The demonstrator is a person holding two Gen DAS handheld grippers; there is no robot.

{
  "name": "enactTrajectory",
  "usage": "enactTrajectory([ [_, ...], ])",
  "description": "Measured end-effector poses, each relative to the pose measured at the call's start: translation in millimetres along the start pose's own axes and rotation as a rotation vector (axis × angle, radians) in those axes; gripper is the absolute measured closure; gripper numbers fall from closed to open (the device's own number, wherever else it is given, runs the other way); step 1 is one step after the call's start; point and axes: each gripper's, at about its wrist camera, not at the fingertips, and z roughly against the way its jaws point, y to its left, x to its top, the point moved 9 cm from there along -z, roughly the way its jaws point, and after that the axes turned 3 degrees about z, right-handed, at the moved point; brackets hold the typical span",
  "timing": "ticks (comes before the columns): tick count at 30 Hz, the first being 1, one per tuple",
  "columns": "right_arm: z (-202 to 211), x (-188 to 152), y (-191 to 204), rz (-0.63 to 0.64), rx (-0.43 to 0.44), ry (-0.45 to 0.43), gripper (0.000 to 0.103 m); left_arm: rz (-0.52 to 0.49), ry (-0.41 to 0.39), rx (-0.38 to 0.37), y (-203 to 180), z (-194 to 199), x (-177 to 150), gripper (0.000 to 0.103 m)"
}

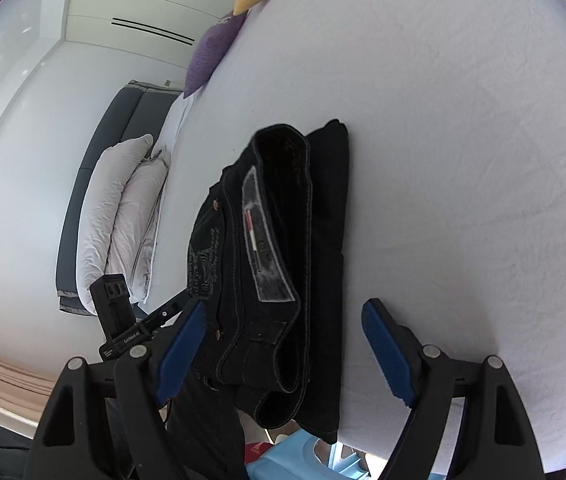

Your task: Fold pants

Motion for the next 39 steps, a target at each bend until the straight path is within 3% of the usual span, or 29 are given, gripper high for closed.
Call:
enactTrajectory([
  [5,-12,6,1,0.005,0.016,0.033,0.023,0.040,0.021,-0.044,-1,-14,8,0.013],
  [13,-21,10,-5,-0.013,0.032,0.054,0.029,-0.025,0.121,-0.066,-26,-30,13,0.016],
  [16,-21,10,-6,-0.018,0.030,0.064,0.032,-0.018,0.139,-0.092,-35,-34,18,0.030],
  [20,-21,9,-13,-0.039,0.002,0.073,0.048,0.011,0.139,-0.099,-34,-36,24,0.042],
  [24,-18,7,-17,-0.058,0.007,0.070,0.057,0.082,0.141,-0.154,-26,-33,26,0.052],
  [29,-18,5,-15,-0.025,-0.037,0.072,0.068,0.061,0.135,-0.151,-30,-26,29,0.069],
  [35,-6,7,1,0.100,-0.150,0.039,0.080,0.014,0.092,-0.128,-54,-15,36,0.081],
  [39,6,14,19,0.179,-0.185,0.011,0.084,-0.004,0.041,-0.126,-71,1,48,0.083],
])
